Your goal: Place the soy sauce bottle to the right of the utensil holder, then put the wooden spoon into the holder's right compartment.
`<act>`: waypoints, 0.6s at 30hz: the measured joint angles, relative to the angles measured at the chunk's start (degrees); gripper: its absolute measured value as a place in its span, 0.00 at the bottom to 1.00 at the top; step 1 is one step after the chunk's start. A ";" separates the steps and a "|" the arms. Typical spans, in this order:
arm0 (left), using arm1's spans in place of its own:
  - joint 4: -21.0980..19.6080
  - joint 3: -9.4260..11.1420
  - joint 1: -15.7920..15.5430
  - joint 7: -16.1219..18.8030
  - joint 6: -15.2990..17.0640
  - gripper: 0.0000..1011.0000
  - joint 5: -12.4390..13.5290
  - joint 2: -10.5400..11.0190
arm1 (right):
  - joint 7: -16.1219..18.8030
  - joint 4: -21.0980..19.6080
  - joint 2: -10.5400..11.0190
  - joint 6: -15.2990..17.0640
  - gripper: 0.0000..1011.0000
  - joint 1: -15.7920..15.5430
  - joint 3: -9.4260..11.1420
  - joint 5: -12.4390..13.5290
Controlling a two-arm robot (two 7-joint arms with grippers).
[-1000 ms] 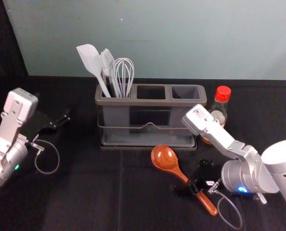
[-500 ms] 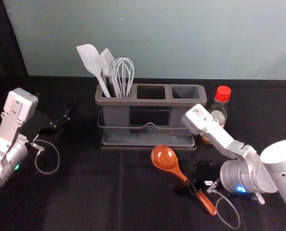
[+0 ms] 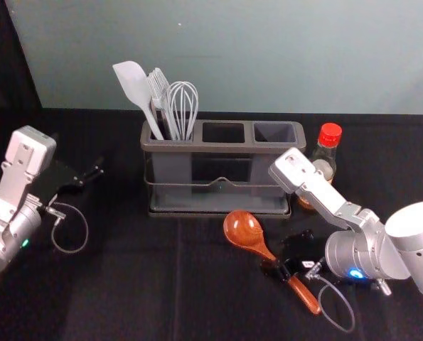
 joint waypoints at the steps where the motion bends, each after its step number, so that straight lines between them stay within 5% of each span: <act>1: 0.00 0.00 0.00 0.00 0.00 0.99 0.00 0.00 | 0.07 0.00 -0.02 0.01 0.43 -0.02 0.03 -0.01; 11: 0.00 0.00 0.00 0.00 0.00 0.99 0.00 0.00 | 0.69 0.09 -0.11 -0.01 0.14 -0.36 0.49 0.00; 18: 0.00 0.00 0.00 0.00 0.00 0.99 0.00 0.00 | 0.84 -0.21 -0.13 -0.02 0.14 -0.47 0.98 0.48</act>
